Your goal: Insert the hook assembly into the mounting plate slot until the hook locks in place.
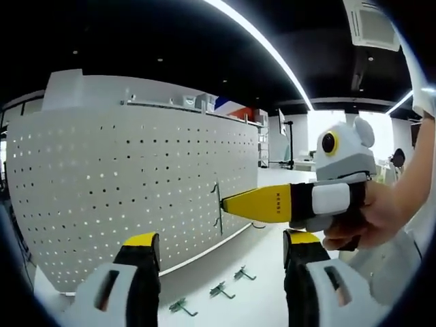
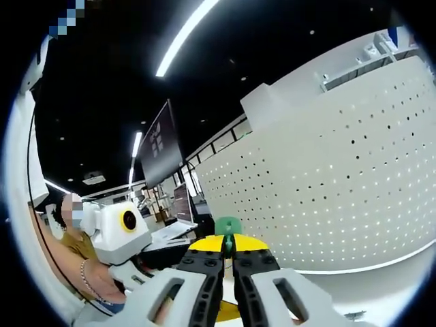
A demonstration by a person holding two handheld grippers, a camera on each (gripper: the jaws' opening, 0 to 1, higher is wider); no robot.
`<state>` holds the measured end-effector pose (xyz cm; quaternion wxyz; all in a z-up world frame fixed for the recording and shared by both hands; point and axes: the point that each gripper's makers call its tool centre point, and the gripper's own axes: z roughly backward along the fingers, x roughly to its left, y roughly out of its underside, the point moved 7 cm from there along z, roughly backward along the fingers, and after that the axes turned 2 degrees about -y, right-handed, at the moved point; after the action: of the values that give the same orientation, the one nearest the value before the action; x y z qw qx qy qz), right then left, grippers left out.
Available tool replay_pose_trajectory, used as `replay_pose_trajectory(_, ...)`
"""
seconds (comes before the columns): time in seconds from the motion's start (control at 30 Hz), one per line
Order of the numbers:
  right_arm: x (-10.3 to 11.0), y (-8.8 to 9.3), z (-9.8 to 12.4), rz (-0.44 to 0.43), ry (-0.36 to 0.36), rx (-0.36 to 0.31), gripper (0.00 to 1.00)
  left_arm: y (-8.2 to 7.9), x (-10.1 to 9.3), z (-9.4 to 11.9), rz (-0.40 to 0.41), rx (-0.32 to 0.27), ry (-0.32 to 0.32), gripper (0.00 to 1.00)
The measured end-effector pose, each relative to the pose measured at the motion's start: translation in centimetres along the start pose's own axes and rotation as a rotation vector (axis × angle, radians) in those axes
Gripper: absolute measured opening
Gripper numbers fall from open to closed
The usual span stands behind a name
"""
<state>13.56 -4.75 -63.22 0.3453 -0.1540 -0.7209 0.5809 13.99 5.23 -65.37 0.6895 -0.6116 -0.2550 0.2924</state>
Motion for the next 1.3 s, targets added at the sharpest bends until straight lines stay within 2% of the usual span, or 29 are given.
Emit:
replay_pose_trajectory(0.07, -0.2, -0.4, 0.2, 0.051, 0.040, 0.002, 0.00, 0.1, 0.0, 0.0, 0.002, 0.003, -0.002, 0.75)
replay_pose_trajectory(0.17, -1.0, -1.0, 0.6, 0.229, 0.174, 0.059, 0.00, 0.2, 0.1, 0.1, 0.001, 0.011, -0.008, 0.75)
replay_pose_trajectory(0.27, -1.7, -1.4, 0.8, 0.251, 0.276, 0.078, 0.00, 0.3, 0.2, 0.1, 0.003, 0.015, -0.013, 0.75)
replay_pose_trajectory(0.33, -2.0, -1.6, 0.9, 0.267, 0.308, 0.078, 0.00, 0.4, 0.3, 0.1, 0.004, 0.018, -0.016, 0.75)
replay_pose_trajectory(0.67, -2.3, -1.9, 0.7, 0.245, 0.314, 0.078, 0.00, 0.4, 0.4, 0.3, 0.002, 0.022, -0.020, 0.75)
replay_pose_trajectory(1.3, -3.1, -4.2, -0.8, 0.251, 0.337, 0.032, 0.00, 0.9, 1.2, 1.9, 0.026, 0.012, -0.058, 0.75)
